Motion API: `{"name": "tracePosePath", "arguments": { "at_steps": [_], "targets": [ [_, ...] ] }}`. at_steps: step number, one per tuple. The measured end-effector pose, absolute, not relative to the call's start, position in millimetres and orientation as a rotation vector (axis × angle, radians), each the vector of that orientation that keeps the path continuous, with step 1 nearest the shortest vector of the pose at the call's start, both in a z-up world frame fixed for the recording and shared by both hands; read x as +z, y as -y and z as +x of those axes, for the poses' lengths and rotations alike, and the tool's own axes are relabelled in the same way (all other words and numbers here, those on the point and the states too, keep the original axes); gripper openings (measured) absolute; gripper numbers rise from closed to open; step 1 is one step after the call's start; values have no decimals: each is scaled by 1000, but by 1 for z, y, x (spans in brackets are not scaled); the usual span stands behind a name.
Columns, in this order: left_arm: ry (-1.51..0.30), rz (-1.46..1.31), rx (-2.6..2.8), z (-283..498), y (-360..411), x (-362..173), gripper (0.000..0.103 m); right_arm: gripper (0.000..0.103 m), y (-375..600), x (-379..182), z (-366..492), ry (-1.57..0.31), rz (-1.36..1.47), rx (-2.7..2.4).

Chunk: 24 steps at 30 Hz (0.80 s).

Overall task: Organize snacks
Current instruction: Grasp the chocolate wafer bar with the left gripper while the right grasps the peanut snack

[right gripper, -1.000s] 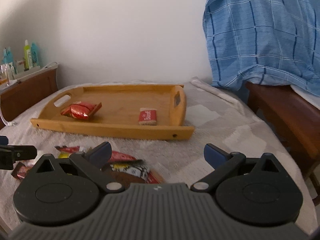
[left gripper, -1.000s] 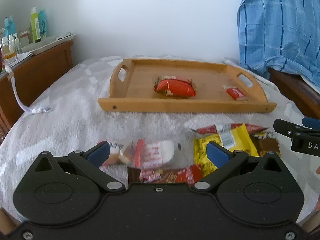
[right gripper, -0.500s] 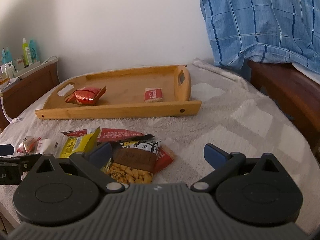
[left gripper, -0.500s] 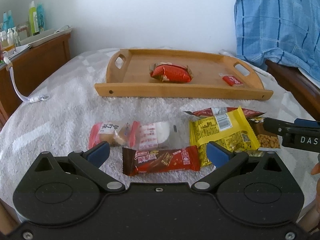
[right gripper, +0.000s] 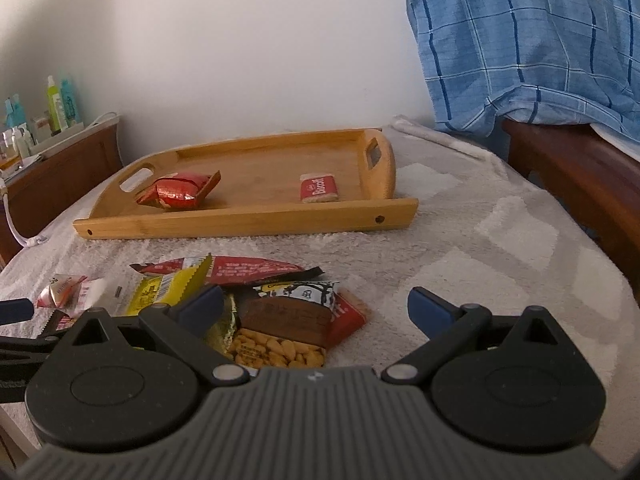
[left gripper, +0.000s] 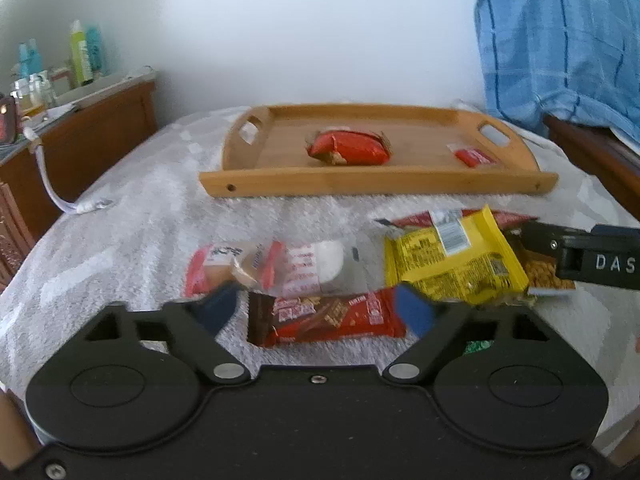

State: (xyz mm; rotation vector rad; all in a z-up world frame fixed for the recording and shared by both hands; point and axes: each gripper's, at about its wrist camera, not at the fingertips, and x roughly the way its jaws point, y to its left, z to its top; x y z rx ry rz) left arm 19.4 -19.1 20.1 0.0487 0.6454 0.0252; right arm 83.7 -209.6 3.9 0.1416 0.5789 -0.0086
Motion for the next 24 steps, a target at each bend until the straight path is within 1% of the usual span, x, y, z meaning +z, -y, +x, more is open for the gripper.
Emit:
{"name": "tracePosePath", "arguments": {
  "at_steps": [1, 4, 6, 8, 10, 12, 17, 21, 24],
  "targets": [
    [-639, 46, 33, 19, 19, 21, 74, 99, 209, 4, 83, -574, 142, -6],
    [-627, 29, 48, 19, 17, 24, 74, 97, 206, 5, 81, -559, 129, -6],
    [-636, 24, 51, 20, 17, 23, 76, 94, 204, 6, 80, -556, 113, -4],
    [-650, 28, 62, 21, 17, 21, 79, 92, 202, 5, 80, -558, 104, 1],
    [-662, 33, 76, 21, 19, 18, 82, 85, 200, 4, 82, -565, 100, 7],
    [-671, 34, 76, 21, 19, 15, 82, 82, 198, 3, 82, -570, 98, 12],
    [-685, 51, 74, 26, 23, 10, 85, 79, 194, 1, 82, -575, 87, 18],
    [-703, 79, 53, 31, 28, 7, 85, 70, 191, -2, 83, -593, 78, -1],
    [-719, 79, 45, 34, 30, 3, 87, 70, 191, -5, 84, -605, 91, 3]
  ]
}}
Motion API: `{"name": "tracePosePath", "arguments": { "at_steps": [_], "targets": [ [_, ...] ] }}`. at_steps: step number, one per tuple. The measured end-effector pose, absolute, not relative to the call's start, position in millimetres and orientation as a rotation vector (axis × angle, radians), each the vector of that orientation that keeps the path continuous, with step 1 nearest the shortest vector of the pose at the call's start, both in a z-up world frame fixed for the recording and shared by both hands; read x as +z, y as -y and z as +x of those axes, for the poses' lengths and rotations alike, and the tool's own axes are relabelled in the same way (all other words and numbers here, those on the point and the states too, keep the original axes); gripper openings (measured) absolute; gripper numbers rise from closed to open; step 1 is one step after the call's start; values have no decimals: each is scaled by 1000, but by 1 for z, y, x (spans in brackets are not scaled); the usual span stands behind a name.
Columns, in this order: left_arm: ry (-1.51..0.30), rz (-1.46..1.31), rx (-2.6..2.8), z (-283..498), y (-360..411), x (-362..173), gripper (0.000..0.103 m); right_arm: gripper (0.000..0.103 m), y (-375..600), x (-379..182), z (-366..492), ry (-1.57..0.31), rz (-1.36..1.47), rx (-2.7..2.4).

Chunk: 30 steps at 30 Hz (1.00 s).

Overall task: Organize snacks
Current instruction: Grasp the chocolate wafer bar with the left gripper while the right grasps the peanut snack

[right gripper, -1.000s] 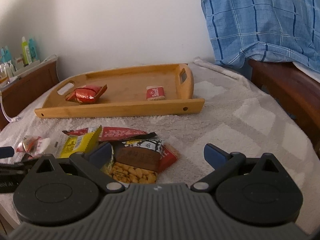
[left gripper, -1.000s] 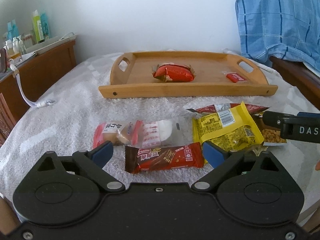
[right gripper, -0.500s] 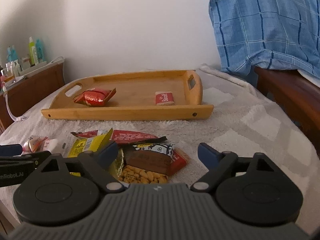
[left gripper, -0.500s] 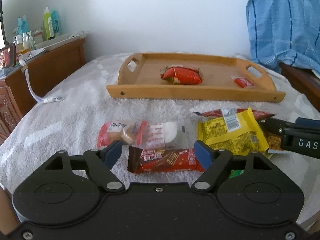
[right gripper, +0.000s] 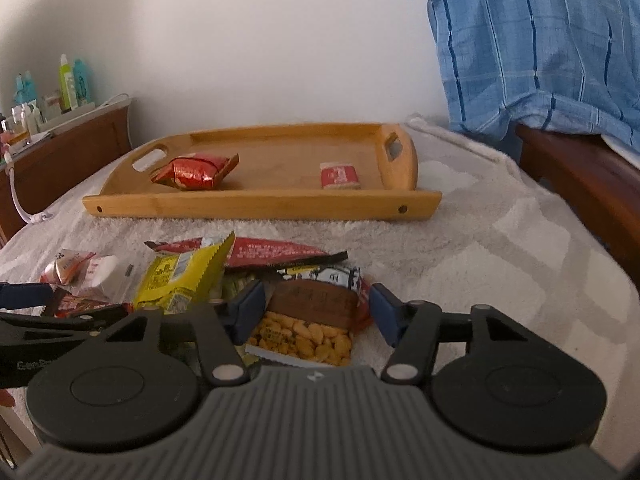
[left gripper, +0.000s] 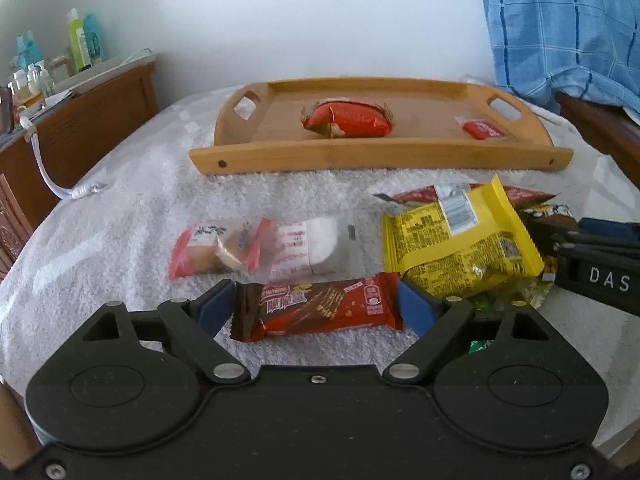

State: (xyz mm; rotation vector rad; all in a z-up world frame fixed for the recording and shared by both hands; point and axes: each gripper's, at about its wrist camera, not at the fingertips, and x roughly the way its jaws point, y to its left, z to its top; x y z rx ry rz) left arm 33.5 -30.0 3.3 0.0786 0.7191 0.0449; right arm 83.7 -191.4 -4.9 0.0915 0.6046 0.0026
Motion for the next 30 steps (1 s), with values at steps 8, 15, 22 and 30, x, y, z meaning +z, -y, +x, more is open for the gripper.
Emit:
{"name": "tracePosePath", "arguments": {
  "at_steps": [8, 15, 22, 30],
  "targets": [
    [-726, 37, 50, 31, 24, 3, 89, 70, 187, -7, 85, -585, 52, -15],
    [-667, 42, 78, 15, 24, 13, 90, 73, 178, -11, 83, -561, -21, -88],
    [-682, 70, 130, 15, 27, 6, 102, 72, 180, -11, 82, -587, 28, -85],
    [-758, -32, 58, 25, 19, 0, 95, 50, 186, -8, 81, -581, 66, -98]
  ]
}}
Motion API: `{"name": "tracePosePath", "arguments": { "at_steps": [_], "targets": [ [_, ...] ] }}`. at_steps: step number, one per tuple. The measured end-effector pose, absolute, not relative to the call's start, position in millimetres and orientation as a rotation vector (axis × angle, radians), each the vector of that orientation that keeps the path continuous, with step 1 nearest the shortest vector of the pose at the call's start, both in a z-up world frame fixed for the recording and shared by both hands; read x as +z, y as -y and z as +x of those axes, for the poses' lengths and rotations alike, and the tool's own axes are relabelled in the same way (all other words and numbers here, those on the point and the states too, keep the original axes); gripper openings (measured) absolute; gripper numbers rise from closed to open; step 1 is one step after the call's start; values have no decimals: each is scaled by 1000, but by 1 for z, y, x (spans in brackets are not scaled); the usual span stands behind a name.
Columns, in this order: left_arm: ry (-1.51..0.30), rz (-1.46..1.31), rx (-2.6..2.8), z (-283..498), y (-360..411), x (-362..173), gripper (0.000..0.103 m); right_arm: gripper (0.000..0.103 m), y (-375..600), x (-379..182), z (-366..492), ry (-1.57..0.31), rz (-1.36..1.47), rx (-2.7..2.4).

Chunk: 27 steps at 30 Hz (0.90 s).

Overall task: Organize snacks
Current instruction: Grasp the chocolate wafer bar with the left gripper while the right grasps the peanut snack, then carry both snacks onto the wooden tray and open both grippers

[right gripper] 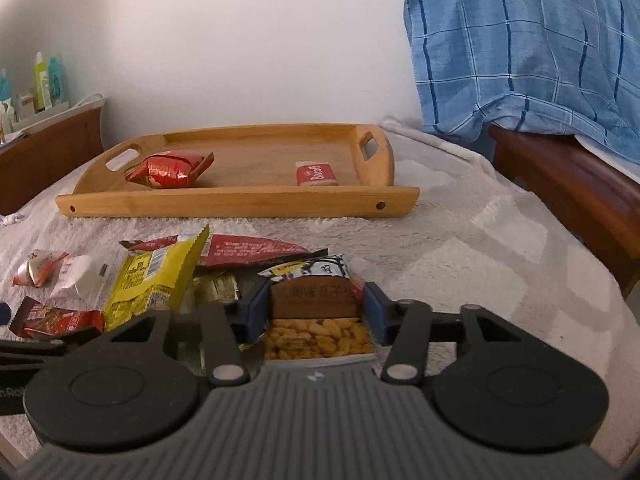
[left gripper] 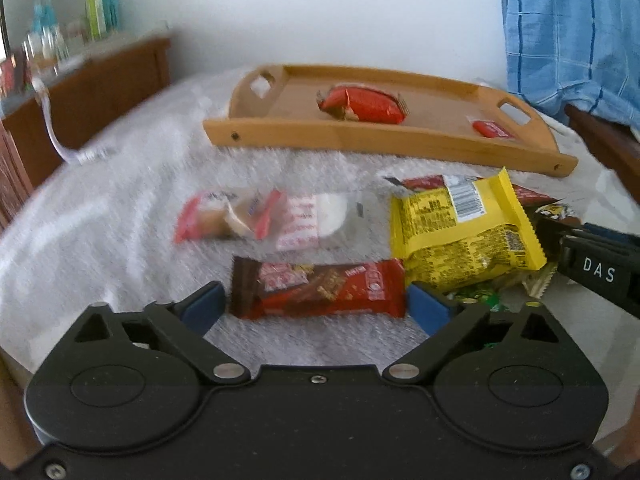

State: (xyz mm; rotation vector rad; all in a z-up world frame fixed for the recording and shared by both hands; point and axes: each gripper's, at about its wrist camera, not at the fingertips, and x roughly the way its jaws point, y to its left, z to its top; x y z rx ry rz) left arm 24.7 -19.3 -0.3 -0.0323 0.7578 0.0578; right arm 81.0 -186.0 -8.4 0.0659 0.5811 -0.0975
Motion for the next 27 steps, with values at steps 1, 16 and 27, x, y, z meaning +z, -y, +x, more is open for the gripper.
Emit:
{"name": "tracePosePath", "arguments": {
  "at_steps": [1, 16, 27],
  "targets": [
    [-756, -40, 56, 24, 19, 1, 90, 49, 186, -8, 81, -581, 68, -91],
    [-700, -10, 9, 14, 23, 34, 63, 46, 191, 11, 68, -515, 24, -48],
    [-674, 47, 27, 46, 16, 80, 63, 46, 210, 52, 89, -447, 73, -63]
  ]
}}
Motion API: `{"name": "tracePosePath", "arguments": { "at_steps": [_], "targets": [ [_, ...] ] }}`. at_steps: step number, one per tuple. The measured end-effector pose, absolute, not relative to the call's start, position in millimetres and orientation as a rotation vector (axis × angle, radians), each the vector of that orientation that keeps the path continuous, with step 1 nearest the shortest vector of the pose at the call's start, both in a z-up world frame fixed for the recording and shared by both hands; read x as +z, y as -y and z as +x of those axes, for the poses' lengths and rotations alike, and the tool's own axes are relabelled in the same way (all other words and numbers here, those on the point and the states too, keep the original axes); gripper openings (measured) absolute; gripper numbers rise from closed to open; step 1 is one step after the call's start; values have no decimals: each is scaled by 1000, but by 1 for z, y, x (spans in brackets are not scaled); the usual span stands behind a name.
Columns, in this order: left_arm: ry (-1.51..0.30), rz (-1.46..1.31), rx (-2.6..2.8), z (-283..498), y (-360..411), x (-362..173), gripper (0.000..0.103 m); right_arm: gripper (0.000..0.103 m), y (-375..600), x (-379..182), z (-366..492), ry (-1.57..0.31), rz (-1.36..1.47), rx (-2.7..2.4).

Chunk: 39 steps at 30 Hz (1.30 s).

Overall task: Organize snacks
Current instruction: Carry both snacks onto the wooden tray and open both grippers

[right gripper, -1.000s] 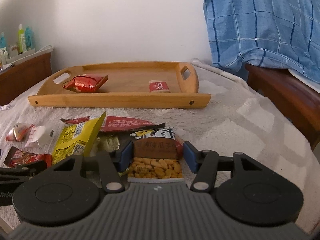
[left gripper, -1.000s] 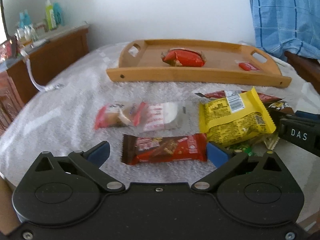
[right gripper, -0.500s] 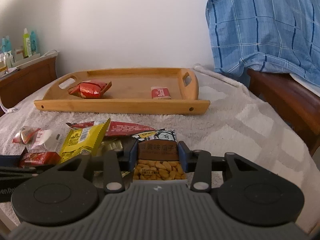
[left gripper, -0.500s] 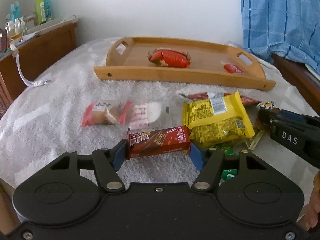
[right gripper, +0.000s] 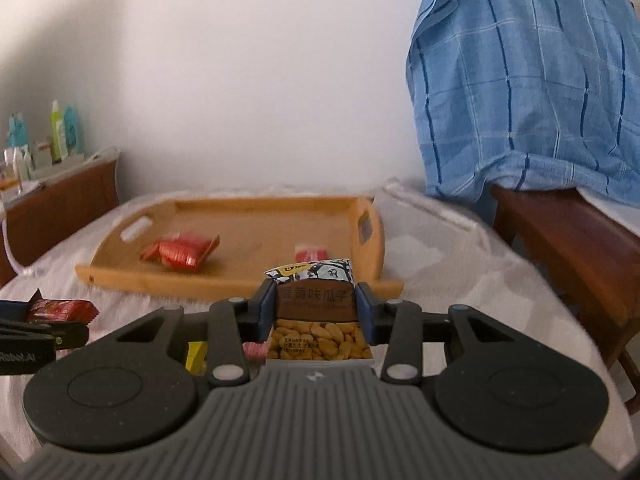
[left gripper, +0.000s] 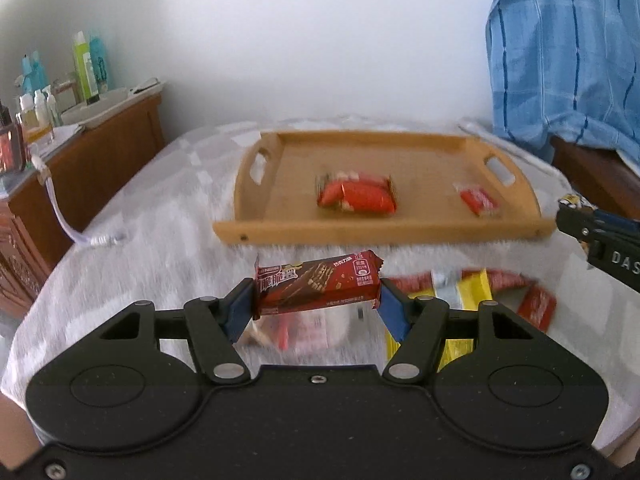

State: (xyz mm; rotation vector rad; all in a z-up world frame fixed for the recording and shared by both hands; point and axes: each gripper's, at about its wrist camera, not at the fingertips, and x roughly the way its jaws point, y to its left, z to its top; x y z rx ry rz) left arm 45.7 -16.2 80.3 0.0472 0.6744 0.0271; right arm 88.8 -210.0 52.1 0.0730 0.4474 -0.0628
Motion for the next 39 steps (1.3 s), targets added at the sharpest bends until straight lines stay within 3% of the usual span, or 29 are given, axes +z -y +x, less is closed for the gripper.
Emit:
{"name": "tracePosePath", "arguments": {
  "at_steps": [17, 23, 32, 39],
  "targets": [
    [-612, -21, -18, 143, -21, 146, 63, 46, 243, 120, 183, -453, 265, -34],
    [-649, -65, -7, 193, -37, 129, 63, 46, 265, 91, 235, -543, 398, -28],
    [-719, 32, 22, 241, -29, 77, 63, 46, 278, 29, 268, -530, 555, -1],
    [-737, 61, 6, 254, -6, 48, 63, 46, 254, 24, 292, -582, 378, -14]
  ]
}}
